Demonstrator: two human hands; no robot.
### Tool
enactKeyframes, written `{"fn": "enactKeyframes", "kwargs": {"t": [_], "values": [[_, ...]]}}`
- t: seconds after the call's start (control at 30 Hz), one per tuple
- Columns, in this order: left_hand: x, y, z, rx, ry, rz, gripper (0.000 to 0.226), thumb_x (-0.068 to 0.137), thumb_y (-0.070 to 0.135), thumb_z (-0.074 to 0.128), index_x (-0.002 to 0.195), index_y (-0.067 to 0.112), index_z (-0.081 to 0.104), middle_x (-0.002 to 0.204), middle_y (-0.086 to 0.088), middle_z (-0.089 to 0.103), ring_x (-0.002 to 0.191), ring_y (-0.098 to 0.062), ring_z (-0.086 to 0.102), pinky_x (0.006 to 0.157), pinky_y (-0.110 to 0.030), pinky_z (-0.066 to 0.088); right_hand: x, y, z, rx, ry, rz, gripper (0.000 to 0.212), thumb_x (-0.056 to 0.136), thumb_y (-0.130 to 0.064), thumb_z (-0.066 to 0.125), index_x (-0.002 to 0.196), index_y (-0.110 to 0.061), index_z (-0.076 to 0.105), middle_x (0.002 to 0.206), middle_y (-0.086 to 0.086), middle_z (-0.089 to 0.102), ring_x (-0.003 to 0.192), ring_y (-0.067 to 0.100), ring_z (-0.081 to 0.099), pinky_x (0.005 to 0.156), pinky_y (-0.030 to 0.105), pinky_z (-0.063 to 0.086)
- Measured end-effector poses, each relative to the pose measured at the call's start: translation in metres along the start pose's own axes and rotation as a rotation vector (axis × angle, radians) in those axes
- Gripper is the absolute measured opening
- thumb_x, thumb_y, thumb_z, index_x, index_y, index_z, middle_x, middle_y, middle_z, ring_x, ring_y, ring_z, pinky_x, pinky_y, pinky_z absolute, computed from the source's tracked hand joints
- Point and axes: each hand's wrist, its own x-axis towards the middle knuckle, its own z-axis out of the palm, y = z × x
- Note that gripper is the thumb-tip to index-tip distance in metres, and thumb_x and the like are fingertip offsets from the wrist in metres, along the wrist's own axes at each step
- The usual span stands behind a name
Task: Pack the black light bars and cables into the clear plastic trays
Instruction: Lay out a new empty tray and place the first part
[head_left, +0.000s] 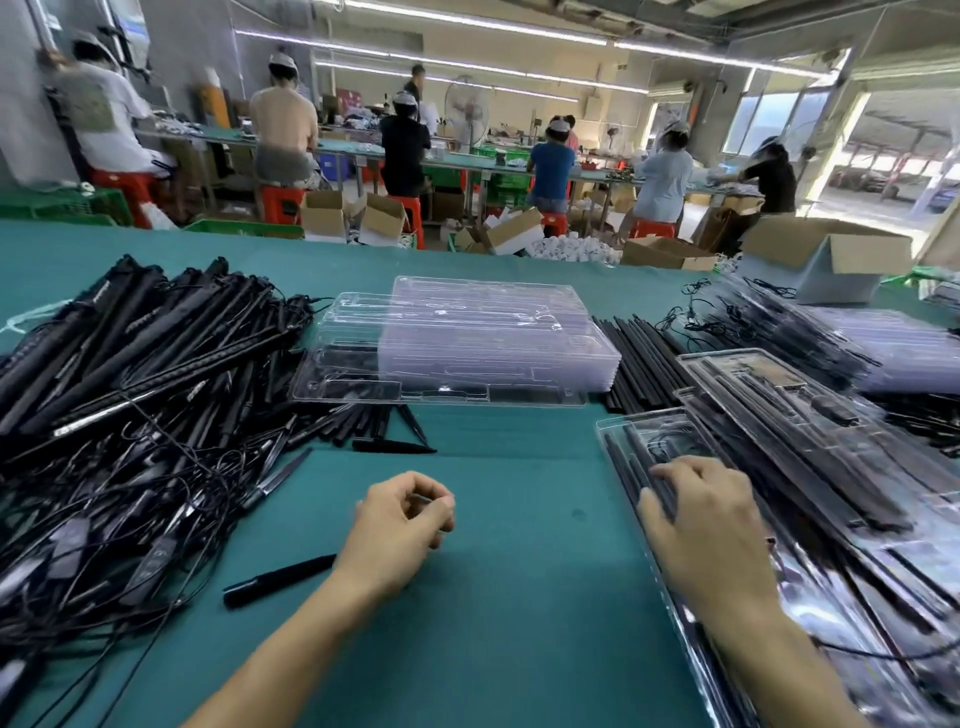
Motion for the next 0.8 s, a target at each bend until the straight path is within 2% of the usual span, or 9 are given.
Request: {"fn": "enactKeyframes", "kwargs": {"t": [0.13,0.23,0.3,0.4,0.53,0.6,0.67,0.73,0.8], "values": [[0.009,-0.016,-0.044,0.218,0.204,0.107,0.014,0.087,0.018,0.071,0.074,0.022,0.068,0.065,0.004,0.071,0.060,-0.006,0.060,0.060,-0.025,0.046,-0.025,-0.036,0.036,0.055,-0.158,-0.144,0.018,0.081,-0.018,0.073,0.098,-0.012,0.073,0.099,0.006,0.068,0.097,0.031,0.060,0.085,0.040,0.049],[0.016,-0.031,-0.061,0.271,0.275,0.120,0.019,0.085,0.015,0.072,0.070,0.026,0.067,0.063,0.003,0.069,0.065,-0.016,0.064,0.062,-0.027,0.048,-0.033,-0.040,0.055,0.057,-0.302,-0.125,0.024,0.089,-0.028,0.062,0.110,-0.018,0.070,0.107,0.000,0.065,0.107,0.024,0.055,0.092,0.034,0.044],[0.018,-0.037,-0.063,0.290,0.304,0.141,0.020,0.085,0.015,0.073,0.069,0.027,0.067,0.062,0.006,0.069,0.062,-0.012,0.063,0.060,-0.024,0.048,-0.027,-0.042,0.062,0.179,-0.291,-0.083,0.026,0.090,-0.027,0.061,0.115,-0.019,0.066,0.107,-0.002,0.062,0.107,0.020,0.055,0.093,0.031,0.043],[0.017,-0.046,-0.059,0.309,0.334,0.172,0.021,0.085,0.017,0.073,0.069,0.028,0.066,0.061,0.012,0.067,0.056,-0.007,0.060,0.055,-0.021,0.048,0.006,-0.056,0.071,0.587,-0.281,0.230,0.036,0.089,-0.021,0.064,0.123,-0.012,0.060,0.098,-0.002,0.065,0.094,0.018,0.063,0.084,0.029,0.045],[0.007,-0.054,-0.052,0.621,0.299,0.360,0.016,0.076,0.044,0.078,0.076,0.036,0.064,0.060,0.021,0.059,0.063,-0.005,0.059,0.061,-0.031,0.052,0.068,-0.080,0.084,1.434,-0.536,0.871,0.036,0.092,-0.024,0.066,0.121,-0.009,0.054,0.122,0.021,0.056,0.096,0.032,0.065,0.074,0.033,0.055],[0.006,-0.055,-0.051,0.762,0.151,0.454,0.028,0.070,0.060,0.075,0.084,0.039,0.063,0.066,0.025,0.054,0.072,0.001,0.056,0.061,-0.027,0.048,0.089,-0.087,0.091,1.629,-0.555,0.984,0.035,0.090,-0.028,0.069,0.120,-0.015,0.055,0.132,0.024,0.049,0.111,0.037,0.060,0.086,0.035,0.054],[0.010,-0.056,-0.056,0.795,0.091,0.486,0.024,0.074,0.053,0.075,0.087,0.037,0.064,0.073,0.023,0.055,0.080,-0.001,0.056,0.063,-0.023,0.045,0.104,-0.094,0.101,1.768,-0.517,1.029,0.048,0.091,-0.028,0.068,0.134,-0.016,0.049,0.134,0.022,0.049,0.114,0.038,0.059,0.095,0.037,0.053],[0.015,-0.059,-0.069,0.806,0.145,0.519,0.017,0.076,0.027,0.079,0.087,0.031,0.067,0.076,0.018,0.059,0.081,-0.010,0.061,0.062,-0.029,0.050,0.114,-0.103,0.103,1.815,-0.446,1.041,0.035,0.096,-0.020,0.062,0.128,-0.012,0.052,0.121,0.019,0.057,0.093,0.035,0.066,0.075,0.031,0.060],[0.020,-0.062,-0.087,0.865,0.186,0.574,0.019,0.072,0.012,0.076,0.085,0.024,0.070,0.076,0.013,0.062,0.076,-0.017,0.063,0.060,-0.031,0.054,0.122,-0.110,0.098,1.765,-0.340,1.029,0.010,0.098,-0.009,0.054,0.107,-0.006,0.055,0.101,0.016,0.063,0.071,0.031,0.064,0.049,0.024,0.055]]}}
